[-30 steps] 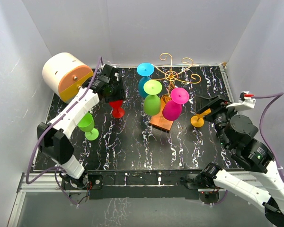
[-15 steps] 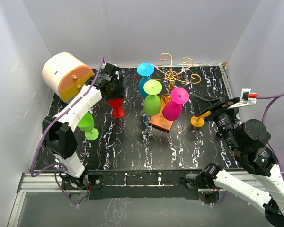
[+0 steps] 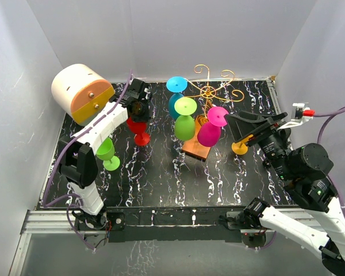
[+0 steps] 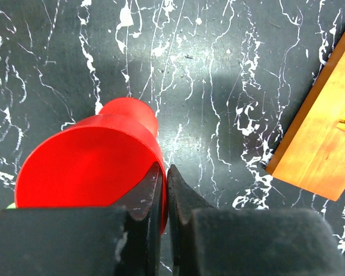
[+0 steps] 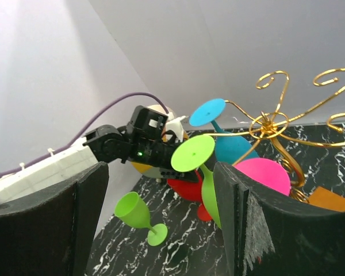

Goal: Place the wine glass upside down on the wine glass rack

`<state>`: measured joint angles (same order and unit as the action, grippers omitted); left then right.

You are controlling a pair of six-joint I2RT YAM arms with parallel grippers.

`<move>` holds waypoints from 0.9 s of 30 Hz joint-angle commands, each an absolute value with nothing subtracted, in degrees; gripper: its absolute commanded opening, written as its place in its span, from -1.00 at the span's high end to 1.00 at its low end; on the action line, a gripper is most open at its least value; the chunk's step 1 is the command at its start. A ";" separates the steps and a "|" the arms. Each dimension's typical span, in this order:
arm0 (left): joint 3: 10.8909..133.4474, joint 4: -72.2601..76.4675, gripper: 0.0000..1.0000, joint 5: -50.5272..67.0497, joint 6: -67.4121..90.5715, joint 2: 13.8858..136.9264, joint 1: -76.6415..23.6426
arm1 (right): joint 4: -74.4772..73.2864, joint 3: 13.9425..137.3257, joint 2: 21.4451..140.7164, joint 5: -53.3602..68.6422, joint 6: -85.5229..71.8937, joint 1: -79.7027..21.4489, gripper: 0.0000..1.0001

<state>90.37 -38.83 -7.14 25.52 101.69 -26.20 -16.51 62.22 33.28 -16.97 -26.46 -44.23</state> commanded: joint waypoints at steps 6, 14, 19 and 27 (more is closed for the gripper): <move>90.91 -40.18 1.00 -13.58 23.12 94.65 -26.03 | -8.21 64.59 34.86 -14.72 -29.42 -44.30 -0.45; 86.99 -37.08 1.00 -14.00 25.00 79.12 -25.95 | 6.09 58.19 36.38 -12.86 -35.70 -44.29 -0.84; 85.21 -31.87 1.00 -13.38 26.25 67.45 -26.04 | 8.56 60.22 41.40 -11.83 -39.33 -44.29 -0.93; 83.77 -17.60 1.00 -9.18 29.46 56.48 -26.02 | 16.42 65.97 53.64 -1.46 -48.21 -44.28 -0.79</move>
